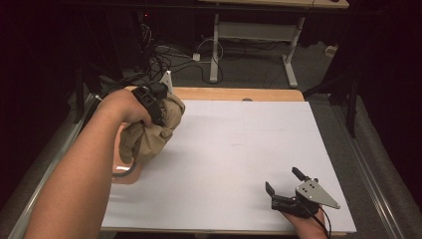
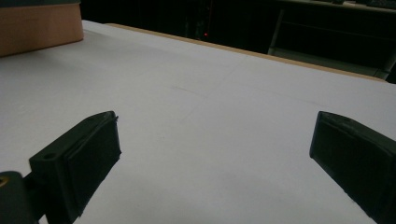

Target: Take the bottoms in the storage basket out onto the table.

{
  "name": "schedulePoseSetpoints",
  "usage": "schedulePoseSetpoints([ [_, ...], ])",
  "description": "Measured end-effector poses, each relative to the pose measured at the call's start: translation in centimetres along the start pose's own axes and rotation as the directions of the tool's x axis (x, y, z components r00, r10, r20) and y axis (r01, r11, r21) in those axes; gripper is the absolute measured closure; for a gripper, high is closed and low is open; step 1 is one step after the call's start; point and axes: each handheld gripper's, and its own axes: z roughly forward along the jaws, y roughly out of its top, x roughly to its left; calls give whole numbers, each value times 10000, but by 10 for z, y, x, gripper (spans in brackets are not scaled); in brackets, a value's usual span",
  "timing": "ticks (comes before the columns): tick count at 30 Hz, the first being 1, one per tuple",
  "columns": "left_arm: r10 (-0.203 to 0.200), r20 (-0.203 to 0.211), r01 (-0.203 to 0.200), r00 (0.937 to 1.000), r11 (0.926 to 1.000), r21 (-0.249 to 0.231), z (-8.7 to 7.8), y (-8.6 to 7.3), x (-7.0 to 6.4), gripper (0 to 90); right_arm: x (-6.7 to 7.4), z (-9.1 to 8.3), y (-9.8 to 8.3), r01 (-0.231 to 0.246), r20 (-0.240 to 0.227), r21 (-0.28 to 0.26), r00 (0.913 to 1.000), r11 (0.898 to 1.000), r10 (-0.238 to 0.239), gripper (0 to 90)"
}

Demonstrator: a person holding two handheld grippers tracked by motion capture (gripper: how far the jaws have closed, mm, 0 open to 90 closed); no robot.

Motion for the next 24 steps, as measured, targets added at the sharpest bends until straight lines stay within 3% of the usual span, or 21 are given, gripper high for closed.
schedulePoseSetpoints([
  [24, 901, 26, -900, 9959, 9956, -273, -6, 24, -27, 609, 0, 1, 0, 15, -41, -4, 10000, 10000, -15, 27],
])
